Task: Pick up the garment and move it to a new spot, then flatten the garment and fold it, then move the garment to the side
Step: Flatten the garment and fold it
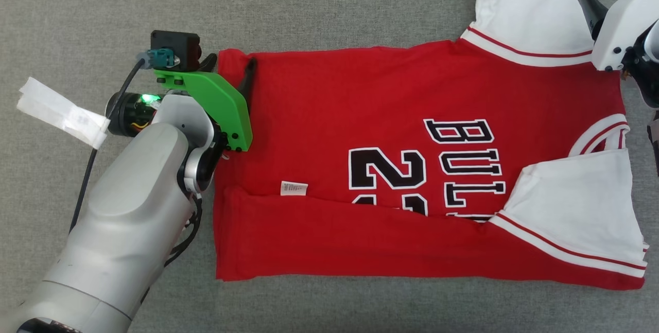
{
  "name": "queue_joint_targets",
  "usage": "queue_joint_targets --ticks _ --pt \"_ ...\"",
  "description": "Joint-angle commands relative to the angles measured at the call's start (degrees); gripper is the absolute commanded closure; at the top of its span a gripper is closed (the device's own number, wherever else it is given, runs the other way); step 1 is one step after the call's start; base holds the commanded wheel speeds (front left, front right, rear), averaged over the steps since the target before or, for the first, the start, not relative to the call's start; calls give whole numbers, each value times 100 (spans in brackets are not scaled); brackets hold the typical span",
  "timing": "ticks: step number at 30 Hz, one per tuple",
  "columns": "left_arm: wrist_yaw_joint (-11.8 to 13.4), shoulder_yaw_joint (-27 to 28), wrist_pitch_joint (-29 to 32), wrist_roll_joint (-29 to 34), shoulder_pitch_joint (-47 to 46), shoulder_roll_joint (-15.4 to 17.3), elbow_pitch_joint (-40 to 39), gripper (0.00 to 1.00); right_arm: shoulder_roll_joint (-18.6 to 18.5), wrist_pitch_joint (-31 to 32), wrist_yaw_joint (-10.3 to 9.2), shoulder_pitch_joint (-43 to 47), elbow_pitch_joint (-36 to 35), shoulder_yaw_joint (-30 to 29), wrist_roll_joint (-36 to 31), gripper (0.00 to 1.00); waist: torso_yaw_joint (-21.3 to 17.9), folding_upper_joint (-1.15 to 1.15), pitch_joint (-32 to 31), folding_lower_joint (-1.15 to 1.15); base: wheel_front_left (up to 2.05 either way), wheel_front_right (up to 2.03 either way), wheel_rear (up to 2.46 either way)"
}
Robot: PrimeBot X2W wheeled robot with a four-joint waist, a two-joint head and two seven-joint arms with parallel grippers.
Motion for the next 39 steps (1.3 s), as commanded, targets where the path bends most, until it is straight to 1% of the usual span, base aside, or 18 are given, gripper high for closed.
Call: queue_joint_targets --ticks 1,3,7,14,22,30,34,35,36,37,39 --pt "-40 -41 21 -40 42 -22 161 100 -38 33 -6 -79 21 27 61 0 2 0 19 0 0 0 0" --pt "-92 -86 83 -54 80 -60 290 100 -85 84 -6 -72 30 54 73 0 24 0 42 0 0 0 0" --pt "-166 -95 -24 -80 69 -108 414 100 -194 135 -6 -92 20 91 56 0 115 0 107 0 0 0 0" --pt "-253 -131 -207 -34 -5 -178 464 100 -319 141 -6 -218 57 93 -180 0 294 0 244 0 0 0 0" --pt "-315 -225 -363 17 -56 -323 352 100 -214 253 -6 -275 341 22 -100 0 527 0 389 0 0 0 0" --pt "-308 -243 -418 -35 -77 -430 264 100 1 572 19 -201 535 216 172 0 627 0 504 0 0 0 0" --pt "-298 -257 -455 -53 -44 -445 245 100 23 618 25 -188 592 324 283 0 655 0 527 0 0 0 0" --pt "-299 -257 -446 -60 -38 -446 245 100 21 630 26 -185 597 358 309 31 658 0 536 0 0 0 0" --pt "-300 -256 -450 -65 -35 -444 249 100 14 644 26 -182 605 387 321 80 658 0 543 0 0 0 0" --pt "-300 -254 -456 -73 -32 -441 259 100 -15 678 26 -168 617 440 330 100 655 0 547 0 0 0 0" --pt "-289 -239 -502 -86 -22 -433 281 100 -142 617 10 -150 611 457 292 100 643 0 540 0 0 0 0"
